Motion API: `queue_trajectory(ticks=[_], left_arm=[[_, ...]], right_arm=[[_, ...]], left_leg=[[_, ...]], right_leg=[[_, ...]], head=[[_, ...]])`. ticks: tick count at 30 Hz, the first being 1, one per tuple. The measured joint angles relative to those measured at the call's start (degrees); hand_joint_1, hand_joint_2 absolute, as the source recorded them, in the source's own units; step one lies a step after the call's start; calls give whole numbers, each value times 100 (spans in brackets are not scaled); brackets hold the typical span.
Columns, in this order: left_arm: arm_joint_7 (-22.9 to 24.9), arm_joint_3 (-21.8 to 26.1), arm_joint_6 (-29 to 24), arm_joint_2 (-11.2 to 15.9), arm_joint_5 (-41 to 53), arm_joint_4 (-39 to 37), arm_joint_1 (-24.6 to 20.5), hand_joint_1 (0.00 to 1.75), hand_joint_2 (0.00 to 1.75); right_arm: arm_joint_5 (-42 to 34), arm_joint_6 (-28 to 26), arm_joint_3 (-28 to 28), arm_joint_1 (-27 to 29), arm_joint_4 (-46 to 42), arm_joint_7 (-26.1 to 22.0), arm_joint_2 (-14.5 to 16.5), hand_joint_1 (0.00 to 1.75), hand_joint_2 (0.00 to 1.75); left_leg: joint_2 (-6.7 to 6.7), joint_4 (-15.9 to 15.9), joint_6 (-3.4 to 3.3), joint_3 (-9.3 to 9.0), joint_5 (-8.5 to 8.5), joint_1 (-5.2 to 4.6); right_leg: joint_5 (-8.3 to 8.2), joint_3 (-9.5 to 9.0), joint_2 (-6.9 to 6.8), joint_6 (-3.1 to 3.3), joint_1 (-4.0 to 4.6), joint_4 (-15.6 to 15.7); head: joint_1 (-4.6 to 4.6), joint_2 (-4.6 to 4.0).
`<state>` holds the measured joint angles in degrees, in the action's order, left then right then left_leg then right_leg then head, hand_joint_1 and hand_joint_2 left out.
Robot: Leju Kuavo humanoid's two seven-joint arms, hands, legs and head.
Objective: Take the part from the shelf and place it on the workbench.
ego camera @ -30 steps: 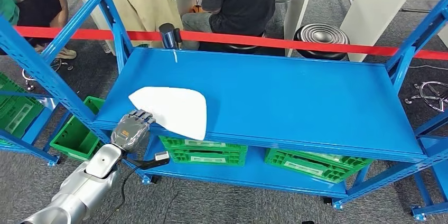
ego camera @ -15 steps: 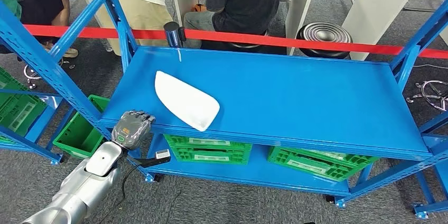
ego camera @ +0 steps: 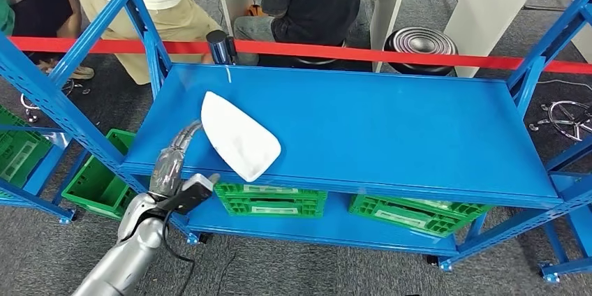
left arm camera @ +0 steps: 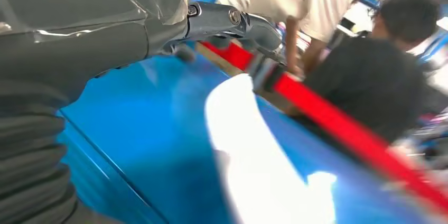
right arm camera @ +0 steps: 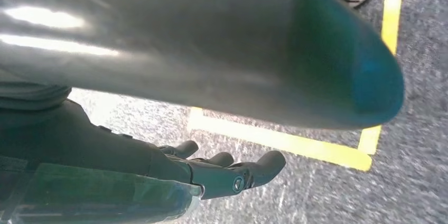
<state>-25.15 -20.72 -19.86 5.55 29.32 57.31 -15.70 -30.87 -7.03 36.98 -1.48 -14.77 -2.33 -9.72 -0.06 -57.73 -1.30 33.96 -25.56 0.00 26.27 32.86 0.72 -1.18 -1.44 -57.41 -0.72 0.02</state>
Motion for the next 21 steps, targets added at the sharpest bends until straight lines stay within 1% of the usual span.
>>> queue_trajectory(ticks=[2, 3, 4, 5, 6, 7, 8, 9, 10, 11, 12, 13, 14, 15, 16, 17, 18, 19, 20, 21], left_arm=[[8, -123, 272, -6, -388, 737, 280, 0, 0], [10, -200, 340, -5, -470, 1080, 392, 0, 0], [12, -282, 379, -4, -511, 1390, 486, 0, 0], [11, -359, 406, -1, -535, 1656, 573, 0, 0], [8, -434, 433, 7, -561, 1893, 654, 0, 0], [5, -499, 456, 15, -583, 2081, 735, 0, 0], [1, -553, 470, 27, -597, 2236, 810, 0, 0], [-3, -601, 480, 41, -605, 2366, 870, 0, 0], [-1, -641, 484, 59, -603, 2463, 907, 0, 0], [7, -673, 494, 78, -595, 2534, 926, 0, 0], [20, -700, 511, 99, -584, 2588, 935, 0, 0], [39, -723, 533, 121, -568, 2630, 939, 0, 44], [62, -744, 565, 142, -545, 2661, 940, 0, 87], [95, -762, 604, 166, -507, 2682, 941, 0, 131], [132, -784, 646, 192, -455, 2694, 938, 0, 175], [171, -812, 687, 227, -381, 2697, 933, 0, 175], [205, -845, 718, 264, -308, 2697, 924, 0, 175], [229, -881, 742, 302, -242, 2697, 910, 0, 175], [247, -916, 759, 339, -187, 2697, 899, 0, 175], [262, -951, 771, 370, -156, 2696, 890, 0, 131]], right_arm=[[-19, 27, -2, 38, 4, -33, 1, 0, 0], [-29, 40, -2, 49, 6, -50, -2, 0, 0], [-39, 49, -3, 53, 8, -65, -8, 0, 0], [-49, 55, -4, 57, 11, -77, -15, 0, 0], [-58, 58, -6, 63, 15, -85, -25, 0, 0], [-64, 62, -8, 71, 17, -90, -31, 0, 0], [-70, 65, -10, 83, 19, -94, -35, 0, 0], [-76, 67, -13, 95, 21, -99, -40, 0, 0], [-83, 69, -19, 103, 22, -105, -46, 0, 0], [-91, 69, -25, 107, 23, -114, -55, 0, 0], [-98, 69, -32, 104, 23, -121, -64, 0, 0], [-104, 70, -38, 102, 23, -129, -71, 0, 0], [-111, 71, -43, 101, 23, -137, -74, 0, 0], [-121, 74, -46, 103, 23, -141, -74, 0, 0], [-136, 78, -51, 107, 23, -145, -72, 0, 0], [-156, 83, -60, 110, 24, -151, -69, 0, 0], [-176, 87, -70, 112, 25, -158, -67, 0, 0], [-197, 90, -82, 112, 26, -167, -66, 0, 0], [-211, 90, -91, 113, 28, -175, -66, 0, 0], [-221, 90, -97, 117, 31, -180, -67, 0, 0]], left_leg=[[1, 80, -63, -56, 26, -4], [4, 139, -100, -99, 55, 4], [8, 197, -133, -141, 86, 13], [11, 233, -155, -160, 106, 19], [10, 242, -171, -162, 111, 9], [7, 239, -177, -159, 109, -1], [2, 235, -179, -158, 106, -9], [-5, 227, -176, -157, 101, -13], [-14, 210, -166, -157, 92, -13], [-22, 184, -147, -155, 77, -11], [-29, 146, -118, -148, 51, -23], [-33, 107, -88, -140, 24, -36], [-34, 77, -63, -132, 2, -50], [-34, 60, -42, -126, -9, -59], [-32, 51, -29, -124, -13, -52], [-31, 30, -8, -115, -29, -39], [-29, -42, 21, -80, -88, -26], [-27, -219, 57, -1, -209, -12], [-25, -523, 97, 139, -387, 4], [-23, -912, 129, 317, -583, 18]], right_leg=[[11, -8, -6, -70, -5, 13], [66, 27, -13, -79, -2, -67], [171, 120, -19, -71, 2, -265], [322, 278, -24, -42, 1, -589], [487, 474, -26, -18, 4, -993], [610, 659, -26, -16, 3, -1362], [658, 775, -27, -36, 2, -1578], [616, 785, -29, -78, 0, -1573], [487, 670, -33, -132, -6, -1320], [319, 466, -42, -184, -13, -905], [176, 267, -51, -202, -11, -507], [73, 110, -57, -186, -11, -209], [26, 29, -61, -150, -5, -57], [17, 14, -59, -98, 10, -32], [3, 10, -56, -56, 4, -24], [-7, 8, -53, -26, -4, -22], [-14, 5, -50, 6, -16, -18], [-22, 2, -48, 34, -31, -12], [-25, 3, -47, 53, -33, -12], [-24, 7, -47, 68, -27, -13]], head=[[2, 0], [7, 0], [13, 0], [17, 0], [18, 0], [18, 0], [16, 0], [16, 0], [17, 0], [17, 0], [18, 0], [14, 0], [11, 0], [8, 0], [5, 0], [7, 0], [4, 0], [2, 0], [1, 0], [-1, 0]])
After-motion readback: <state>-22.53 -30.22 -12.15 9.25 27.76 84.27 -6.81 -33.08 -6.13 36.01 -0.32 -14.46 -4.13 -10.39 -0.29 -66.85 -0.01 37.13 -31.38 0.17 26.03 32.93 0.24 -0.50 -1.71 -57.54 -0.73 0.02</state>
